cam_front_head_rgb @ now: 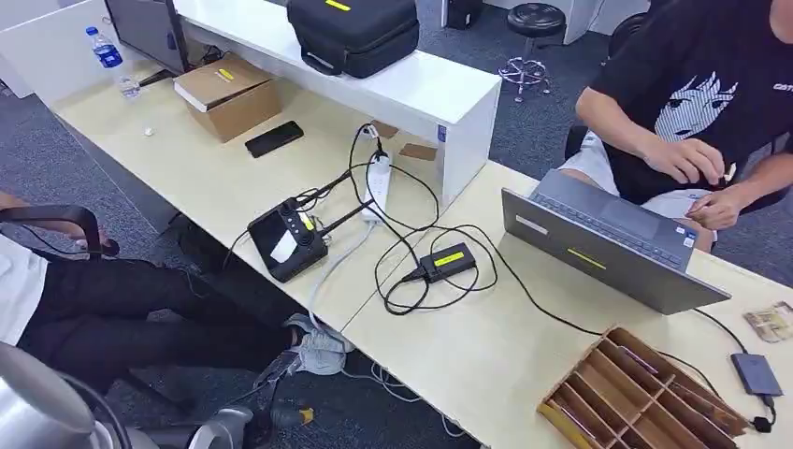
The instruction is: Pass the card to the sensor for recognition and then transmit it.
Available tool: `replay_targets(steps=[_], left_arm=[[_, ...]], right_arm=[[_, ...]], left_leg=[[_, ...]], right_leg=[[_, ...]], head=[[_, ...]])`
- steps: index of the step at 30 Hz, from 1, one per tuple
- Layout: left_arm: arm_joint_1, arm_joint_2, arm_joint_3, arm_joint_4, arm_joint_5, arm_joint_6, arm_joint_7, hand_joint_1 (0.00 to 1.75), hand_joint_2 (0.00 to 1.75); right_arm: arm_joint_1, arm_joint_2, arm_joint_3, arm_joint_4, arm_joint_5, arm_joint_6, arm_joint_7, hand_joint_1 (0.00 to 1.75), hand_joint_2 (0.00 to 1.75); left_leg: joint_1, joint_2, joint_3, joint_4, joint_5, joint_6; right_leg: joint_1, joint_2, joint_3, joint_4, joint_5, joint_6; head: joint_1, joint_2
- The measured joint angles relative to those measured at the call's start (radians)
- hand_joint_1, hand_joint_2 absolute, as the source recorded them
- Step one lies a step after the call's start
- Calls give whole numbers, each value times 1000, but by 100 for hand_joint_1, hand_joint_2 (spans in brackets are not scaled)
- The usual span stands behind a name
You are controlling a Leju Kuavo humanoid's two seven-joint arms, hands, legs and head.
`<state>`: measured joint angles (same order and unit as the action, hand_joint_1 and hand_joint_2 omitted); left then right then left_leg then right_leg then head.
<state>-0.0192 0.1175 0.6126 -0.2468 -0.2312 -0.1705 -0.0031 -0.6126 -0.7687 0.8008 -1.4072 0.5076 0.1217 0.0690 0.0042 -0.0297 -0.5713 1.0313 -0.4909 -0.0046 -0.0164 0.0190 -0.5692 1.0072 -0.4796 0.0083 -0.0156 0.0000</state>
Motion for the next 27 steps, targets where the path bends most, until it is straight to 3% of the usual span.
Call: replay_targets(steps=[3,6,10,17,26,27], left_arm=[[4,0,3,0,-8,-5,-6,0,175],[-1,-1,3,0,-37,-10,2,0,175],[-39,-5,0,0,-86,-11,40,0,175],[-109,-20,-26,0,-144,-16,99,0,175],[-135,-35,-51,0,-161,-17,121,0,175],[-139,-37,-53,0,-162,-18,126,0,175]], right_arm=[[-12,2,-64,-58,40,-99,-5,175,175],[-84,54,-111,-79,94,-75,-24,175,175],[-233,203,-108,-1,150,-38,-40,175,175],[-486,499,-90,330,143,-44,-17,175,175],[-601,661,-89,567,150,-63,5,175,175],[-604,677,-89,591,158,-64,9,143,175]], left_leg=[[0,0,0,0,0,0],[0,2,1,0,0,0],[0,3,0,0,3,-3],[0,2,-1,0,9,-6],[1,2,-3,0,9,-6],[1,2,-4,0,9,-6]], right_leg=[[0,0,0,1,0,0],[0,3,0,1,0,0],[0,4,-2,4,2,-2],[0,3,-6,7,5,-5],[0,3,-8,7,5,-5],[0,3,-8,7,5,-5]], head=[[0,0],[0,0],[0,0],[0,0],[0,0],[0,0]])
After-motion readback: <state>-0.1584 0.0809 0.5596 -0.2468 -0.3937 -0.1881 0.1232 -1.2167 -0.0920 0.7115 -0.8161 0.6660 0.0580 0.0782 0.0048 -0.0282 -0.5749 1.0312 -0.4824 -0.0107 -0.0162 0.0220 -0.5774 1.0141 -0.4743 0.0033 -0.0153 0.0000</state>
